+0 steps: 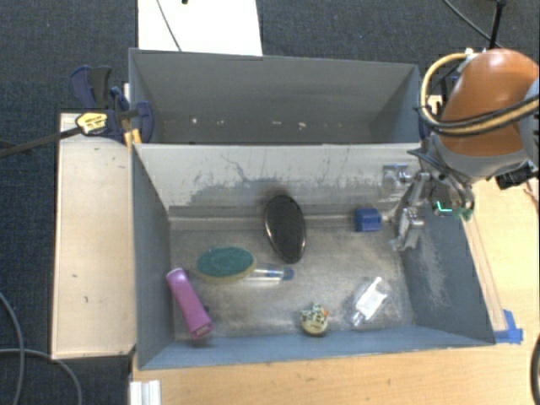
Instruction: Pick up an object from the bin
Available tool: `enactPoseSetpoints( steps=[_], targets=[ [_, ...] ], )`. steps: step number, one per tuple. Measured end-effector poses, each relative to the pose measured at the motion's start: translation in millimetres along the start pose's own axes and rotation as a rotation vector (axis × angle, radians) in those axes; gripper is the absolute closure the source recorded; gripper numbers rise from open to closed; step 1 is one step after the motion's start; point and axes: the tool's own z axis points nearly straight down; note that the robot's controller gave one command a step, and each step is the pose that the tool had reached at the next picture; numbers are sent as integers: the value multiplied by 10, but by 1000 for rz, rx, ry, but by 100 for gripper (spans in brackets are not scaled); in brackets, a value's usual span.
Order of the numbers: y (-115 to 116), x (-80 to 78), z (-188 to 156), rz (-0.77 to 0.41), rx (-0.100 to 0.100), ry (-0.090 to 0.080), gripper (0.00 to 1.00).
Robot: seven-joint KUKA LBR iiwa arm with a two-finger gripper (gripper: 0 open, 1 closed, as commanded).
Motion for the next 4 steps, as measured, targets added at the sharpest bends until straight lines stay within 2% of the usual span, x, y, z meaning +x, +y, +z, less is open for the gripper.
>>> enactPoseSetpoints(
  steps=[1,2,3,4],
  targets=[
    [241,781,1223,-585,3,-2,0],
    [330,867,925,-721,3,-9,0],
    [157,956,917,-802,2,-3,0],
    [208,946,1240,-958,1,0,0]
  ],
)
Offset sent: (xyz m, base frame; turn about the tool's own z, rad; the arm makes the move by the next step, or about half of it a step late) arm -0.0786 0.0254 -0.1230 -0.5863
